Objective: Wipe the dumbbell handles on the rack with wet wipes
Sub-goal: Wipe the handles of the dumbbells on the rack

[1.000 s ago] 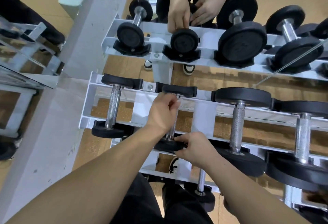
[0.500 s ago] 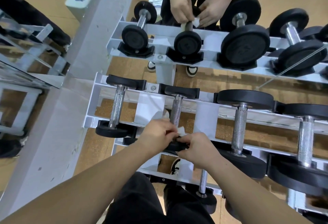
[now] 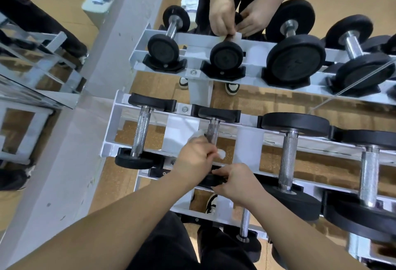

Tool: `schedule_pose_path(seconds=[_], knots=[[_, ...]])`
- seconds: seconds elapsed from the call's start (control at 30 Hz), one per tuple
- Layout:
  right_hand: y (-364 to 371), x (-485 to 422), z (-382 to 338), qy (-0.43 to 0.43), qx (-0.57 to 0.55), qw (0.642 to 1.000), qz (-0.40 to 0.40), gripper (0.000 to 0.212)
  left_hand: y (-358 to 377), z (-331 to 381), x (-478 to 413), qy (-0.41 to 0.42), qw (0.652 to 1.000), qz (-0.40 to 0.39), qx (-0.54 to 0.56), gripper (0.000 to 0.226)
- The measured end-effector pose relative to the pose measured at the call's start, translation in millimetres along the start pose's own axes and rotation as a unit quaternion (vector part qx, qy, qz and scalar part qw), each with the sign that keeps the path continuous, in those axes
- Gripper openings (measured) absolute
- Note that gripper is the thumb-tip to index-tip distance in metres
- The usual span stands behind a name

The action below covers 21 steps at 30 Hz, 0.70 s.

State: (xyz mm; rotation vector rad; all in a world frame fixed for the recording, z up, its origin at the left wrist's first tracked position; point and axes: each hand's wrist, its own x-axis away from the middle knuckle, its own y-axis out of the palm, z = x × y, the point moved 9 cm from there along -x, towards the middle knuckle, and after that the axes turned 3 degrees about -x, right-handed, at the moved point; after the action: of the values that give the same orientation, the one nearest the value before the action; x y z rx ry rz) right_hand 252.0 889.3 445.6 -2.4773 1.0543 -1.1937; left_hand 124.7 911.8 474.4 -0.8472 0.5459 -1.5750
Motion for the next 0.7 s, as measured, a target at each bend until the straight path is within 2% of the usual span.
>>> schedule_pose_path(seconds=[0.1,0.2,0.27,0.37,0.43,0.5,0.57,0.63,0.7], knots=[[3.8,-2.7,1.1,0.006,0.001,1.0,-0.009,0.035,-22.9,4.2,-32.9,-0.007,0.997,0.073,-0.01,0.019],[4.3,-2.7,3.2,0.008,0.004,1.0,-0.005,0.033,-31.5,6.6,-44.9,-0.052,0.988,0.145,0.004,0.014],[3.7,-1.9,5.5,0.018,0.006,1.0,-0.007,0.032,-14.8,6.1,-30.6,-0.042,0.993,0.11,-0.001,0.013],[3.8,-3.2,5.2,0.011,0.019,1.0,-0.005,0.021,4.8,1.4,3.4,-0.05,0.999,0.003,-0.005,0.012],[4.6,-3.6,5.0,0.013,0.035,0.999,-0.001,0.008,15.0,-5.8,14.9,-0.102,0.993,-0.061,-0.028,0.014],[4.0,-1.0,1.6,0.015,0.037,0.999,-0.004,0.007,19.6,-9.2,19.3,-0.162,0.977,-0.115,-0.083,0.016],[5.7,3.2,-1.2,0.019,0.031,0.999,-0.004,0.016,9.3,-1.2,9.6,-0.15,0.974,-0.113,-0.13,0.019],[9.1,6.7,-1.3,0.039,0.014,0.999,0.008,0.028,-6.5,9.2,-15.0,-0.088,0.986,-0.068,-0.125,0.023],[14.6,10.2,-3.8,0.049,0.001,0.998,0.03,0.032,-22.5,14.9,-35.6,-0.05,0.993,-0.028,-0.106,0.024]])
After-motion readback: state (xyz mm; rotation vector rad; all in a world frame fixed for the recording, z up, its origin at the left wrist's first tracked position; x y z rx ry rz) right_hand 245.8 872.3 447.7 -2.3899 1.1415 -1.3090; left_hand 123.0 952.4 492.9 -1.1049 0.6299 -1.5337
